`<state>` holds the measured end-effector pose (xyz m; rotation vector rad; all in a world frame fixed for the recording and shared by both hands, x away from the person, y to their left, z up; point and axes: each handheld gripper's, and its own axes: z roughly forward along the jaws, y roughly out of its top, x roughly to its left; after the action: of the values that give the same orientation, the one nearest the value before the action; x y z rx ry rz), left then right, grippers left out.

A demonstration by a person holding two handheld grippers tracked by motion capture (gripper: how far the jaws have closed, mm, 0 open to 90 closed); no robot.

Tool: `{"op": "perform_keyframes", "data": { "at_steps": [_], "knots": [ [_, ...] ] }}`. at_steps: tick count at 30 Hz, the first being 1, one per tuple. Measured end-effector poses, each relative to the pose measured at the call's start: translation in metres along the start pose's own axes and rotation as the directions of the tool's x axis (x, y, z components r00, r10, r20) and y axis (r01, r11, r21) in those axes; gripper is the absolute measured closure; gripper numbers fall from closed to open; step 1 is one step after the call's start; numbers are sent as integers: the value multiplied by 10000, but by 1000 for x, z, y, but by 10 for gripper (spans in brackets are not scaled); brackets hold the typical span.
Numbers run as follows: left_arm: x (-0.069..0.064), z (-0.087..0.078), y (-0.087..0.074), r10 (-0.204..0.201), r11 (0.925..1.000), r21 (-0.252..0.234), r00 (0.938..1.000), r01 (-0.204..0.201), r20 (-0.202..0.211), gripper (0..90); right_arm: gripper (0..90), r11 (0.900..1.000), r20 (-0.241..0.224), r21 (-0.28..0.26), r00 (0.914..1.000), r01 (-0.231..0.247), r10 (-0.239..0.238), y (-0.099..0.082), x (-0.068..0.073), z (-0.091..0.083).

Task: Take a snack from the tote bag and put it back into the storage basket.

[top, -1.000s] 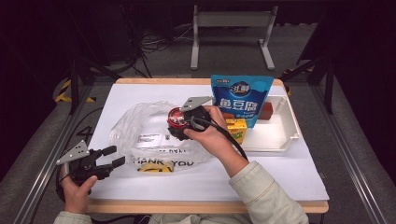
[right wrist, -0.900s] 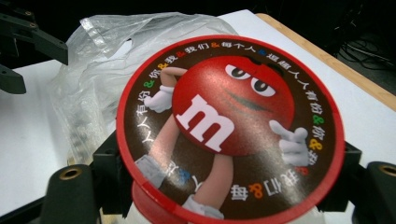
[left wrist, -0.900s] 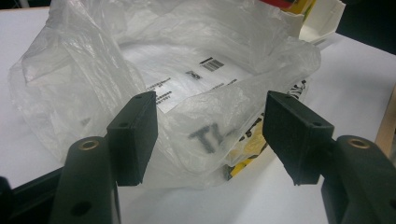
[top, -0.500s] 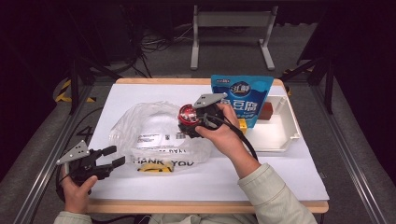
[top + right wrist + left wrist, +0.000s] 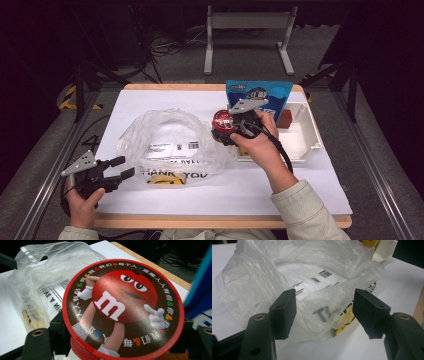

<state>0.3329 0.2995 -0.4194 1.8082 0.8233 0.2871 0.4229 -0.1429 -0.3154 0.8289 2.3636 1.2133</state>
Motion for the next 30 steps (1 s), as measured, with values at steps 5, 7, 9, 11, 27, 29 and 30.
{"op": "perform_keyframes", "data": {
  "at_steps": [5, 7, 9, 11, 27, 29, 30],
  "knots": [
    [0, 0, 0, -21, 10000, 5, 10000, 21, 7, 364, 258, 9999, 201, 30, 9997, -110, 110, -5, -7, -9],
    [0, 1, 0, -19, 10000, 8, 10000, 19, 6, 364, 258, 9998, 278, 42, 9994, -186, 185, -7, -11, -13],
    [0, 0, 0, -18, 10000, 35, 10000, 18, 14, 364, 258, 9998, 388, 60, 9990, -210, 208, -9, -14, -17],
    [0, 0, 0, -23, 10000, 28, 10000, 23, 17, 364, 258, 9997, 431, 69, 9988, -232, 228, -10, -15, -19],
    [0, 2, 0, -17, 10000, 67, 10000, 17, 38, 364, 258, 9983, 1159, 30, 9916, -584, 577, -24, -39, -52],
    [0, 2, 0, -23, 10000, 65, 10000, 22, 39, 364, 258, 9983, 1199, 70, 9911, -585, 573, -25, -41, -55],
    [0, 2, 0, -23, 10000, 64, 10000, 23, 38, 364, 258, 9982, 1251, 84, 9905, -594, 578, -27, -43, -57]
  ]
}}
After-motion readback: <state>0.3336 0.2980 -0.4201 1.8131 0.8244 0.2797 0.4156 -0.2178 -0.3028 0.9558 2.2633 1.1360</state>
